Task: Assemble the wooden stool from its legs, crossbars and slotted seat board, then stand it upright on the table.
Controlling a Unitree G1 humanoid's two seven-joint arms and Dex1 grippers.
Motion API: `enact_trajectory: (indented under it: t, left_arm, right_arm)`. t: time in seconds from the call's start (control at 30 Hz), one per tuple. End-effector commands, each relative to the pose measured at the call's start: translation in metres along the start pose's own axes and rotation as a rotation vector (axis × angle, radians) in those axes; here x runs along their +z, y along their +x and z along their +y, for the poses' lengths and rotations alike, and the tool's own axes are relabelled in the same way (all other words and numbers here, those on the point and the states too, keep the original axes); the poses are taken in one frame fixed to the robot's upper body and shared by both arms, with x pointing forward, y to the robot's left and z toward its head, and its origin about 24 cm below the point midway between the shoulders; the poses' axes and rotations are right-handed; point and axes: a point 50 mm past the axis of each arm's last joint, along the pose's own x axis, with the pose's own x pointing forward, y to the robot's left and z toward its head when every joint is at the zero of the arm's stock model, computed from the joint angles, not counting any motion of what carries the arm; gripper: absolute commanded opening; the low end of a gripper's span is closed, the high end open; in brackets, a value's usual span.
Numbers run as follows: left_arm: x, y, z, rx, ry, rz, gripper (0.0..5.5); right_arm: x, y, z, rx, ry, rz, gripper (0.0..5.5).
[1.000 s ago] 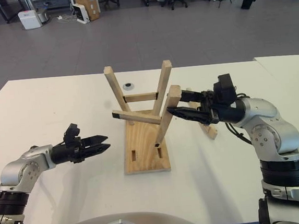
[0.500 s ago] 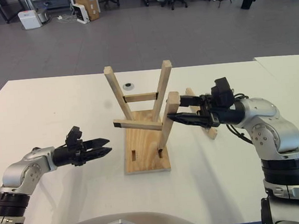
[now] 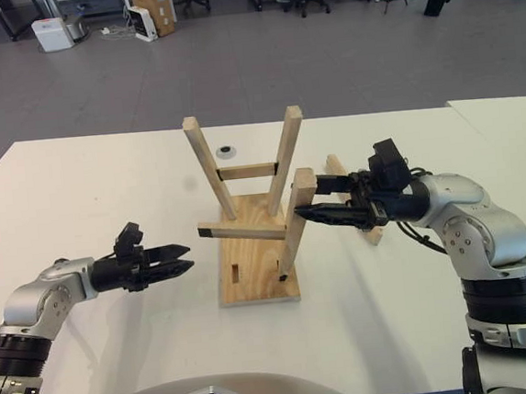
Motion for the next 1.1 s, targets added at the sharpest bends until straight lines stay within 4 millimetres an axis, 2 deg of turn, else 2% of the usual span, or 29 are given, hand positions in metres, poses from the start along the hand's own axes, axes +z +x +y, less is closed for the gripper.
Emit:
enact_trajectory:
  t: [0.03, 0.17, 0.37, 0.6, 0.73, 0.83, 0.93, 1.1]
  left_arm:
    - [0.007, -0.004, 0.003, 0.013, 0.039, 0.035, 3.11]
    - [0.005, -0.004, 0.004, 0.014, 0.043, 0.048, 3.11]
    - [0.001, -0.001, 0.003, 0.01, 0.038, 0.048, 3.11]
    - [-0.006, 0.004, -0.001, 0.001, 0.019, 0.034, 3.11]
    - [-0.007, 0.005, -0.002, 0.002, 0.013, 0.026, 3.11]
    - [-0.011, 0.005, -0.005, -0.001, 0.0, 0.022, 3.11]
    - [-0.013, 0.005, -0.006, -0.001, -0.005, 0.026, 3.11]
    - [-0.015, 0.013, -0.008, -0.014, -0.008, 0.023, 3.11]
  right_arm:
    - [0.002, -0.002, -0.005, -0.014, -0.026, 0.033, 2.02]
    - [-0.007, 0.002, -0.009, 0.008, -0.024, 0.055, 2.02]
    - [0.003, 0.005, -0.021, 0.05, -0.055, 0.081, 2.02]
    - [0.002, 0.005, -0.027, 0.06, -0.064, 0.103, 2.02]
    - [-0.014, -0.001, -0.021, 0.055, -0.05, 0.152, 2.02]
    - [-0.033, -0.008, -0.009, 0.05, 0.001, 0.185, 2.02]
    - [-0.042, -0.011, -0.002, 0.05, 0.047, 0.196, 2.02]
    - [-0.067, -0.02, 0.011, 0.077, 0.222, 0.258, 2.02]
